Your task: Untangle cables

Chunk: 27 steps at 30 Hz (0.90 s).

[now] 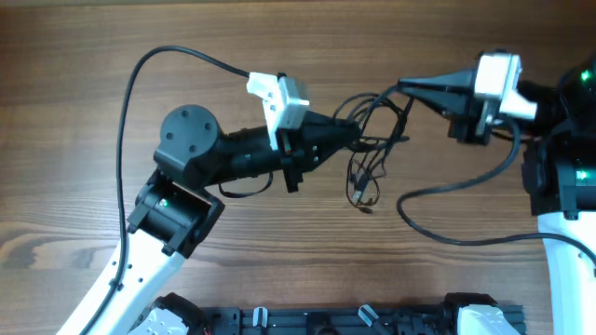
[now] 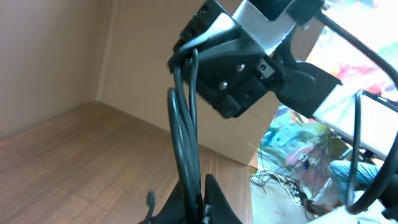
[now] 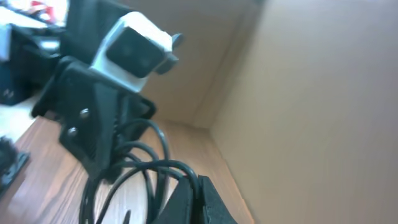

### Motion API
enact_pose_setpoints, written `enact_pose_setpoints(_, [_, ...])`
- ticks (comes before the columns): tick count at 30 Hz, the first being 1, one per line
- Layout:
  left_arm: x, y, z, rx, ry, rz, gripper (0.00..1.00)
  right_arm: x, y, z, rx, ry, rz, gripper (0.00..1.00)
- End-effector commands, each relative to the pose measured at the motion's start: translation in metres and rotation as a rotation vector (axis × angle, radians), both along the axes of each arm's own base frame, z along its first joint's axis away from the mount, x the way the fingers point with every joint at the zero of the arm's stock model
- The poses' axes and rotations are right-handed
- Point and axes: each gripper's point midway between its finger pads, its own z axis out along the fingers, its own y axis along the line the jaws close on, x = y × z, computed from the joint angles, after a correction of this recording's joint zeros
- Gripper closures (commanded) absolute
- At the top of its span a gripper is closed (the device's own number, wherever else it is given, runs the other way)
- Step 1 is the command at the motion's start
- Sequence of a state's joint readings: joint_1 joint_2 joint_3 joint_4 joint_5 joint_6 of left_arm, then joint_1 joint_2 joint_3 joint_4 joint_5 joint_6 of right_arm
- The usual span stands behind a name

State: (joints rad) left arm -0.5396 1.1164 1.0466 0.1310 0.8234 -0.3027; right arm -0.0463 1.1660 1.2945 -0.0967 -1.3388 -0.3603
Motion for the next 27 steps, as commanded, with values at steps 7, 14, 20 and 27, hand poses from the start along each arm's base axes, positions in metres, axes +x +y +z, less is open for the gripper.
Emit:
enact_pose_setpoints(7, [-0.002, 0.002, -0.003, 0.006, 0.034, -0.021, 0.96, 0.048, -0.071, 0.017, 0.170, 0.239, -0.382, 0.96])
enact_pose_setpoints(14, [0.004, 0.007, -0.003, 0.006, 0.034, 0.004, 0.96, 0.058, -0.103, 0.017, 0.245, 0.334, -0.486, 0.96])
enact_pose_setpoints(20, [0.025, 0.027, -0.027, 0.088, 0.046, 0.084, 0.96, 0.059, -0.104, 0.021, 0.354, 0.489, -0.478, 0.96])
enact_pose_setpoints(27, [0.048, 0.060, -0.032, 0.101, 0.086, 0.197, 0.96, 0.059, -0.104, 0.023, 0.374, 0.510, -0.472, 0.96])
